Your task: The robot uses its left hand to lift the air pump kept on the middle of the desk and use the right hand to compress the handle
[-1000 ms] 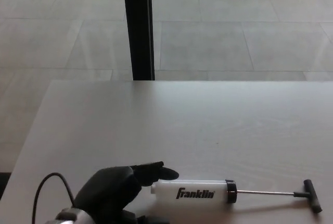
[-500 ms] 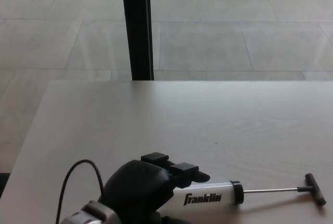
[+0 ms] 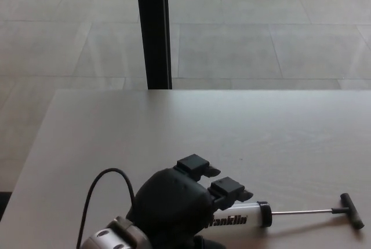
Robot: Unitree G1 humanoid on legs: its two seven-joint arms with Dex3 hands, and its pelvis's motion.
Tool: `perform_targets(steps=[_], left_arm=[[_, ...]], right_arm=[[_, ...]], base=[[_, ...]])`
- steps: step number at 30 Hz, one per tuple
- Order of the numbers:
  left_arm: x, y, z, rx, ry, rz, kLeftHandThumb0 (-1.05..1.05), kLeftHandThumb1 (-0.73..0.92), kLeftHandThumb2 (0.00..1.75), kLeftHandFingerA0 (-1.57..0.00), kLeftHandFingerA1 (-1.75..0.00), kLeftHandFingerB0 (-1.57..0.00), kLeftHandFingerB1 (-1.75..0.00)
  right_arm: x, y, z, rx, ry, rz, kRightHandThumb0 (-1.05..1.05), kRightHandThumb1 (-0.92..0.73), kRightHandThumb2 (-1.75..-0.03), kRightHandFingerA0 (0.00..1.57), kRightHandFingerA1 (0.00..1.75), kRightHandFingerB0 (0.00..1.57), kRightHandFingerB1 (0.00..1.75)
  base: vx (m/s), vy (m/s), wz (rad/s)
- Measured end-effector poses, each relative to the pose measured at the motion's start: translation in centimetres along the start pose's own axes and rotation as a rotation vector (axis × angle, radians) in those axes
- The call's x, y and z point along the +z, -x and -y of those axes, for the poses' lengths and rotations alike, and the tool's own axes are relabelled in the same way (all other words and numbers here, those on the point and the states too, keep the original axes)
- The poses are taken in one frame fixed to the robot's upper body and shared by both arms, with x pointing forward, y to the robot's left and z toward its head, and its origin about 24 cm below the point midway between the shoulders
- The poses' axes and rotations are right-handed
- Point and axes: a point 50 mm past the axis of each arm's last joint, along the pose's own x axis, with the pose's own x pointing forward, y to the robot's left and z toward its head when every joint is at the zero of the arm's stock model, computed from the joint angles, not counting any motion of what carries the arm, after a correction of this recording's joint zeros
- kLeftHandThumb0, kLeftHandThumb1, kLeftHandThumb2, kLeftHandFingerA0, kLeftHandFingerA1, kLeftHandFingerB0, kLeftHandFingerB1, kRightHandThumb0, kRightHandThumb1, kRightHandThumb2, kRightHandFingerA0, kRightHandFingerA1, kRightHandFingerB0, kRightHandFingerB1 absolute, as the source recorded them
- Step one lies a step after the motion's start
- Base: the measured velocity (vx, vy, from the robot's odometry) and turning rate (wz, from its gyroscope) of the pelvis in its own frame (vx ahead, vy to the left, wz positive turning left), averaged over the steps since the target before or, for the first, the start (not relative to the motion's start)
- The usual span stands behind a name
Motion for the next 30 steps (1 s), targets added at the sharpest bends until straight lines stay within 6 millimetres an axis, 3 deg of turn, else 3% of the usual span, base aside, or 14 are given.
perform_targets(steps=[9, 15, 19, 24, 25, 27, 28, 29, 30], left_arm=[[1.6, -0.9, 0.1, 0.055, -0.052, 0.006, -0.76, 0.69, 0.61, -0.17, -0.64, -0.23, -0.45], [2.1, -1.1, 0.9, 0.081, -0.059, -0.042, -0.73, 0.65, 0.6, -0.23, -0.69, -0.3, -0.53], [1.5, -0.9, 1.7, 0.113, -0.056, -0.14, -0.71, 0.65, 0.6, -0.25, -0.73, -0.3, -0.52], [0.2, -0.3, 1.9, 0.178, -0.033, -0.274, -0.68, 0.65, 0.59, -0.22, -0.74, -0.25, -0.52], [-0.1, -0.2, 1.9, 0.187, -0.028, -0.297, -0.68, 0.66, 0.6, -0.22, -0.74, -0.24, -0.5], [-0.8, 0.2, 1.8, 0.208, -0.019, -0.358, -0.65, 0.67, 0.59, -0.21, -0.74, -0.23, -0.5], [-1.1, 0.3, 1.7, 0.216, -0.019, -0.383, -0.67, 0.64, 0.6, -0.23, -0.73, -0.22, -0.5], [-1.5, 0.4, 1.6, 0.223, -0.019, -0.404, -0.65, 0.67, 0.58, -0.25, -0.74, -0.22, -0.5], [-1.8, 0.5, 1.4, 0.232, -0.016, -0.428, -0.67, 0.5, 0.89, -0.25, -0.68, -0.19, -0.55]], right_arm=[[0.0, 0.6, -0.4, 0.015, -0.005, 0.015, -0.64, -0.82, -0.65, 0.5, 0.73, 0.39, 0.39], [0.2, 1.2, -0.6, 0.028, -0.006, 0.038, -0.65, -0.83, -0.65, 0.53, 0.78, 0.41, 0.4], [3.0, 1.1, -1.1, 0.058, -0.027, 0.169, -0.63, -0.82, -0.64, 0.52, 0.72, 0.44, 0.39], [5.0, 1.2, -2.0, 0.1, -0.06, 0.273, -0.66, -0.8, -0.64, 0.55, 0.79, 0.46, 0.41], [5.1, 1.2, -2.1, 0.102, -0.065, 0.277, -0.64, -0.64, -1.04, 0.52, 0.76, 0.35, 0.54], [5.0, 1.4, -2.0, 0.108, -0.067, 0.281, -0.63, -0.64, -1.04, 0.51, 0.76, 0.35, 0.54], [5.0, 1.6, -2.0, 0.109, -0.066, 0.281, -0.63, -0.65, -1.04, 0.52, 0.76, 0.36, 0.55], [4.9, 1.6, -1.9, 0.109, -0.067, 0.28, -0.65, -0.81, -0.64, 0.53, 0.78, 0.44, 0.41], [4.9, 1.7, -1.8, 0.11, -0.067, 0.28, -0.63, -0.81, -0.64, 0.53, 0.76, 0.45, 0.4]], base=[[0.0, 0.0, 0.0], [0.0, 0.0, 0.0], [0.0, 0.0, 0.0], [0.0, 0.0, 0.05], [0.0, 0.0, 0.0], [0.0, 0.0, 0.0], [0.0, 0.0, 0.0], [0.0, 0.0, 0.0], [0.0, 0.0, 0.0]])
